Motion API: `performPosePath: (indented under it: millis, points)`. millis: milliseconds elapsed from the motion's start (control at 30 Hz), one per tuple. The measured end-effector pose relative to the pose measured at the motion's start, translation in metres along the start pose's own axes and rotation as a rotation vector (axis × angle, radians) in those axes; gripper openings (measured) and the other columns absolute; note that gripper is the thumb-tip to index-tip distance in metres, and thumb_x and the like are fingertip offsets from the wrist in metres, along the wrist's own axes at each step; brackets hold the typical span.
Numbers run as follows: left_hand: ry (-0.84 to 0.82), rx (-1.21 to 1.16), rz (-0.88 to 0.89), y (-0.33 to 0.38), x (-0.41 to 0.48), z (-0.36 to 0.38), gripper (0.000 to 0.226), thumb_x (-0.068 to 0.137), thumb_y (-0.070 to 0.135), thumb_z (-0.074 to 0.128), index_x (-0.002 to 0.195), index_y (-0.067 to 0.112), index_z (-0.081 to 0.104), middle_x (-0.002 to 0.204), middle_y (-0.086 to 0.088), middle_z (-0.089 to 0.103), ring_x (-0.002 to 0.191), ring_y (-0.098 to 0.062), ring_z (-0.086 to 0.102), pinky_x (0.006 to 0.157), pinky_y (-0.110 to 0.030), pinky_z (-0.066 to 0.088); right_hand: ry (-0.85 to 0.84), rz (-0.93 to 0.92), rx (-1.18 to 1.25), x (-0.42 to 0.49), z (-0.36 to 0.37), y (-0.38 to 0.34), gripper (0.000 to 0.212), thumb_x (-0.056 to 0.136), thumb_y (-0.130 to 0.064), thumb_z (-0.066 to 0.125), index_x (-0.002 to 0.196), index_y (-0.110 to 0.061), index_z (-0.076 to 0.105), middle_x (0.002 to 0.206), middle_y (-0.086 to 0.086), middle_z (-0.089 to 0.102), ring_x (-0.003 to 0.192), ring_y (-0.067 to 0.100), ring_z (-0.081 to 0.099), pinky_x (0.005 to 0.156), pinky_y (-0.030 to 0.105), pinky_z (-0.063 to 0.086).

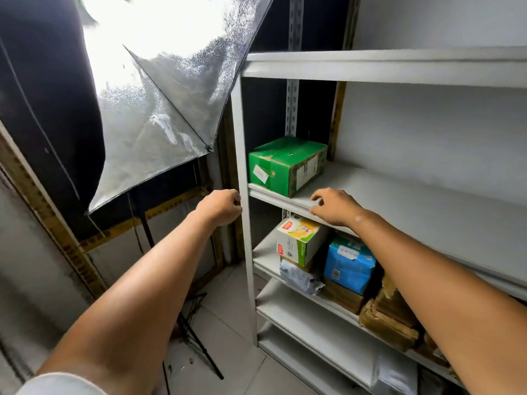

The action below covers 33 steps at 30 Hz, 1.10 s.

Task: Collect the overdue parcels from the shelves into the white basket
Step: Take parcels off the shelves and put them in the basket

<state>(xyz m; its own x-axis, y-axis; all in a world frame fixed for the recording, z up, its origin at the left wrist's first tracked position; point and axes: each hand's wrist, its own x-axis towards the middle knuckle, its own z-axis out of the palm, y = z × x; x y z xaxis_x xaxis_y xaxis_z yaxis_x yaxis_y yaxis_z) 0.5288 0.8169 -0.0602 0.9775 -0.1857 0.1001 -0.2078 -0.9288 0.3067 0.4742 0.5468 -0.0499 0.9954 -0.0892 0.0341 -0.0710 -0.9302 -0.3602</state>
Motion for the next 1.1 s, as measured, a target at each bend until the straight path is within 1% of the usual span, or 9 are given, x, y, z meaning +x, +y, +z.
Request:
performPosePath:
  millis: [267, 433, 533, 633, 700, 800, 967, 1033, 1100]
  points:
    - [0.052, -0.058, 0.055, -0.003, 0.083, 0.005, 0.046, 0.090, 0.028, 0.056, 0.135, 0.024, 0.055, 0.131, -0.008, 0.062, 0.118, -0.028, 0.058, 0.097, -0.042, 0.051, 0.069, 0.030, 0.112, 0.074, 0.011, -0.011, 0.035, 0.091, -0.035, 0.063, 0.122, -0.019, 0.062, 0.123, 0.010, 0.064, 0.110, 0.030, 0.059, 0.090, 0.036, 0.048]
    - [0.093, -0.082, 0.079, 0.009, 0.132, 0.016, 0.052, 0.093, 0.027, 0.057, 0.143, 0.023, 0.045, 0.134, -0.010, 0.052, 0.116, -0.027, 0.057, 0.093, -0.039, 0.047, 0.082, 0.077, 0.177, 0.126, 0.011, -0.004, 0.049, 0.093, -0.047, 0.058, 0.131, -0.016, 0.058, 0.133, 0.011, 0.059, 0.119, 0.032, 0.056, 0.094, 0.036, 0.045]
    - [0.105, -0.105, 0.040, 0.017, 0.156, 0.024, 0.063, 0.093, 0.027, 0.056, 0.151, 0.026, 0.032, 0.141, -0.011, 0.046, 0.118, -0.034, 0.057, 0.098, -0.045, 0.048, 0.082, 0.097, 0.185, 0.153, 0.010, 0.007, 0.054, 0.092, -0.059, 0.051, 0.120, -0.014, 0.060, 0.126, 0.012, 0.062, 0.110, 0.033, 0.057, 0.083, 0.035, 0.045]
    - [0.086, -0.115, 0.020, 0.022, 0.174, 0.030, 0.073, 0.092, 0.028, 0.057, 0.156, 0.024, 0.023, 0.146, -0.013, 0.043, 0.125, -0.035, 0.053, 0.102, -0.046, 0.046, 0.034, 0.095, 0.278, 0.169, 0.010, 0.012, 0.062, 0.086, -0.068, 0.052, 0.118, -0.015, 0.061, 0.122, 0.009, 0.061, 0.113, 0.031, 0.056, 0.087, 0.033, 0.045]
    - [0.122, -0.143, 0.002, 0.025, 0.183, 0.034, 0.072, 0.092, 0.027, 0.057, 0.156, 0.020, 0.024, 0.146, -0.013, 0.044, 0.126, -0.034, 0.052, 0.102, -0.046, 0.046, 0.001, 0.100, 0.420, 0.177, 0.009, 0.011, 0.064, 0.077, -0.076, 0.051, 0.104, -0.019, 0.063, 0.111, 0.006, 0.062, 0.105, 0.027, 0.057, 0.094, 0.041, 0.050]
    - [0.200, -0.174, -0.011, 0.026, 0.189, 0.039, 0.062, 0.092, 0.024, 0.056, 0.150, 0.020, 0.034, 0.139, -0.013, 0.050, 0.116, -0.033, 0.058, 0.097, -0.045, 0.050, 0.005, 0.140, 0.563, 0.187, 0.014, 0.015, 0.088, 0.063, -0.084, 0.049, 0.113, -0.013, 0.061, 0.114, 0.006, 0.061, 0.107, 0.026, 0.058, 0.092, 0.050, 0.053]
    - [0.202, -0.222, 0.068, 0.030, 0.188, 0.047, 0.060, 0.092, 0.016, 0.060, 0.149, 0.026, 0.042, 0.143, -0.009, 0.042, 0.117, -0.027, 0.057, 0.099, -0.040, 0.050, 0.084, 0.193, 0.771, 0.188, 0.015, 0.020, 0.040, 0.087, -0.047, 0.063, 0.109, -0.014, 0.058, 0.110, 0.004, 0.059, 0.102, 0.024, 0.057, 0.090, 0.048, 0.054]
    - [0.201, -0.234, 0.118, 0.040, 0.188, 0.050, 0.055, 0.091, 0.015, 0.062, 0.143, 0.029, 0.049, 0.146, -0.008, 0.037, 0.123, -0.029, 0.055, 0.103, -0.040, 0.050, 0.151, 0.239, 0.834, 0.189, 0.012, 0.028, 0.025, 0.087, -0.038, 0.059, 0.095, -0.015, 0.059, 0.101, 0.007, 0.062, 0.100, 0.028, 0.061, 0.089, 0.049, 0.055]
    - [0.197, -0.262, 0.149, 0.054, 0.188, 0.053, 0.049, 0.092, 0.014, 0.063, 0.137, 0.030, 0.055, 0.153, -0.010, 0.031, 0.131, -0.033, 0.049, 0.108, -0.039, 0.046, 0.199, 0.272, 0.832, 0.190, 0.006, 0.043, 0.029, 0.077, -0.042, 0.053, 0.083, -0.014, 0.059, 0.093, 0.009, 0.066, 0.096, 0.033, 0.064, 0.088, 0.053, 0.055]
